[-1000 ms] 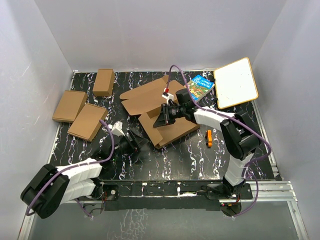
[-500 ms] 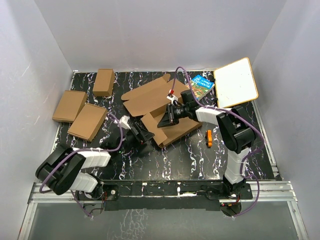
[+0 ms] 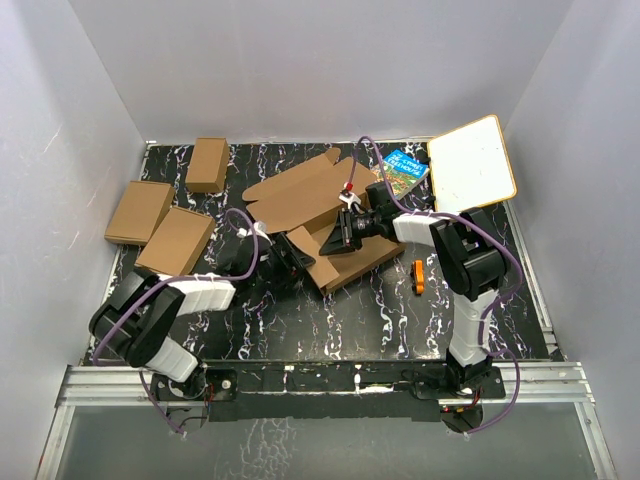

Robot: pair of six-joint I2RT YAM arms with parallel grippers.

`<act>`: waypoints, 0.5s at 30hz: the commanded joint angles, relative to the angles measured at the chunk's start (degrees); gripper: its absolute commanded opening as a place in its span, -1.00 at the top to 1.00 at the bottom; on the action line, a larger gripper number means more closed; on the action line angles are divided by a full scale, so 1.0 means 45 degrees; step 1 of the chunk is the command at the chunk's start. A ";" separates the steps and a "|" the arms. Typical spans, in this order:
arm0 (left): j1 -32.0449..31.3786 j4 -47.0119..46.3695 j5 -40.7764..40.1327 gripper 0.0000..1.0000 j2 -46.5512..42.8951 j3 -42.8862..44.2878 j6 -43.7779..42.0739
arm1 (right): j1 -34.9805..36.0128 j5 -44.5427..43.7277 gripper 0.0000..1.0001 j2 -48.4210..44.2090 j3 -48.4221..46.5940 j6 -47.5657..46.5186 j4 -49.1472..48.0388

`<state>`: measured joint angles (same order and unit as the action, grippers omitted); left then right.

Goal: Fold the paper box

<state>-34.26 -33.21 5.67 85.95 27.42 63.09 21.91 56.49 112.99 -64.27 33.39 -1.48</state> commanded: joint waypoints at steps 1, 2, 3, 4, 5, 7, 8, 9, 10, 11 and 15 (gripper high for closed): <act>-0.0163 0.2469 -0.0730 -0.38 0.0294 0.1168 -0.0030 | -0.0125 -0.0738 0.74 0.0259 -0.0464 -0.0492 0.0179; -0.0219 0.2912 -0.0865 -0.38 0.0411 0.1374 -0.0037 | -0.0131 -0.0954 0.72 0.0262 -0.0564 -0.0672 0.0361; -0.0277 0.3252 -0.0977 -0.37 0.0516 0.1591 -0.0036 | -0.0136 -0.1142 0.70 0.0262 -0.0637 -0.0890 0.0576; -0.0336 0.3581 -0.1108 -0.36 0.0622 0.1776 -0.0036 | -0.0135 -0.1320 0.67 0.0248 -0.0698 -0.1051 0.0737; -0.0404 0.3871 -0.1217 -0.34 0.0716 0.1939 -0.0045 | -0.0129 -0.1518 0.65 0.0239 -0.0757 -0.1255 0.0909; -0.0546 0.4514 -0.1549 -0.31 0.0927 0.2359 -0.0017 | -0.0134 -0.1818 0.61 0.0207 -0.0861 -0.1664 0.1215; -0.0635 0.4808 -0.1685 -0.28 0.1005 0.2551 -0.0048 | -0.0124 -0.1951 0.60 0.0177 -0.0872 -0.1839 0.1310; -0.0671 0.5123 -0.1807 -0.24 0.1084 0.2751 -0.0084 | -0.0126 -0.2043 0.59 0.0139 -0.0874 -0.2000 0.1381; -0.0727 0.5375 -0.1900 -0.18 0.1162 0.2940 -0.0147 | -0.0123 -0.2123 0.58 0.0103 -0.0859 -0.2132 0.1409; -0.0761 0.5621 -0.1973 -0.16 0.1255 0.3127 -0.0206 | -0.0111 -0.2172 0.56 0.0074 -0.0840 -0.2249 0.1435; -0.0871 0.6777 -0.2190 -0.05 0.1791 0.4044 -0.0487 | -0.0032 -0.2209 0.49 -0.0010 -0.0779 -0.2668 0.1519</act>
<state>-37.56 -13.17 -1.15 91.90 42.09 62.96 21.63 48.38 113.95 -65.93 25.06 5.28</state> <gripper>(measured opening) 0.533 0.242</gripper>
